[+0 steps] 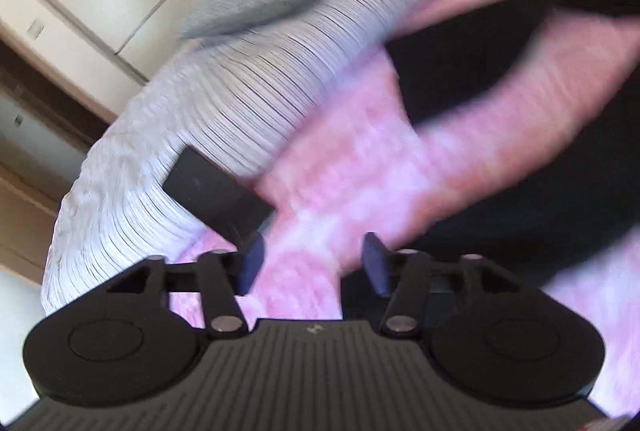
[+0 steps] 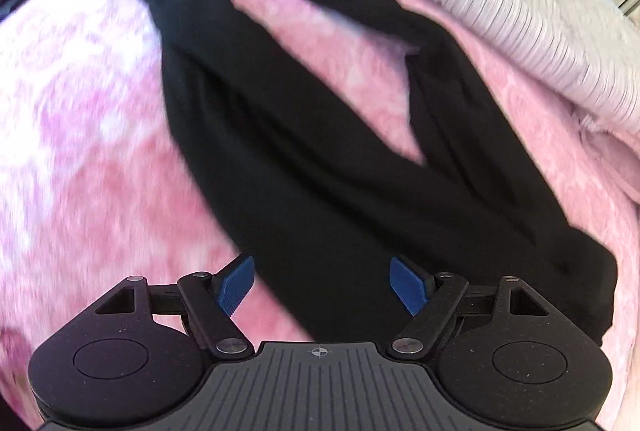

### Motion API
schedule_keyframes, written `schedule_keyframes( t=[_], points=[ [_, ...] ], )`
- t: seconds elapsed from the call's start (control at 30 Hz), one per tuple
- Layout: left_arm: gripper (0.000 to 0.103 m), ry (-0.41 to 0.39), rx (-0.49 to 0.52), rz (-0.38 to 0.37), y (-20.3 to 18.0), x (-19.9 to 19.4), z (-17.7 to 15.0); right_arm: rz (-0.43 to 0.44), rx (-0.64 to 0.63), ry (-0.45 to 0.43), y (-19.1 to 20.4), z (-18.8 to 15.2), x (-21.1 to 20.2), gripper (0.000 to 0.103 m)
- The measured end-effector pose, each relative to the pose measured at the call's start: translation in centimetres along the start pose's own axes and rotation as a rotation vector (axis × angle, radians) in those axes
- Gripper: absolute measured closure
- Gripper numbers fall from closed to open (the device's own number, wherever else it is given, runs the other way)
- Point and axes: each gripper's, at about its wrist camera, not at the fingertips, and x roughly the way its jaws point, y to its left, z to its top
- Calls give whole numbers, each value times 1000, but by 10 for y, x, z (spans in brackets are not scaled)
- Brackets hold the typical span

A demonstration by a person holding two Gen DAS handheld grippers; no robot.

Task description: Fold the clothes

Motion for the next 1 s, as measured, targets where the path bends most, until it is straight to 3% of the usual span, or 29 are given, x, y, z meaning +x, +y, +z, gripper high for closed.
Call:
schedule_keyframes(
  t=[0.13,0.23,0.37,0.47,0.63,0.7,0.8,0.97,1.0],
  points=[
    [42,84,76,-115,-40,7,-44,27,-61,17,18,-15,8,25],
    [42,97,130,-93,-58,24,-59,36,-130,3,35,-18,15,25],
    [42,76,146,-57,-48,52,-41,50,-149,-8,45,-10,25,25],
    [39,52,88,-124,-19,70,-22,56,-146,-20,44,-5,28,25],
    [42,101,-60,-375,30,85,-7,99,-70,-93,28,17,21,25],
    [41,98,-139,-438,48,80,-10,114,-35,-135,17,35,21,25],
    [41,79,-277,-417,67,76,-17,129,2,-177,4,65,29,25],
    [44,178,-388,-442,55,103,-21,103,-3,-177,-20,108,72,26],
    [55,200,-408,-449,52,109,-21,108,-16,-158,-22,114,83,26]
  ],
)
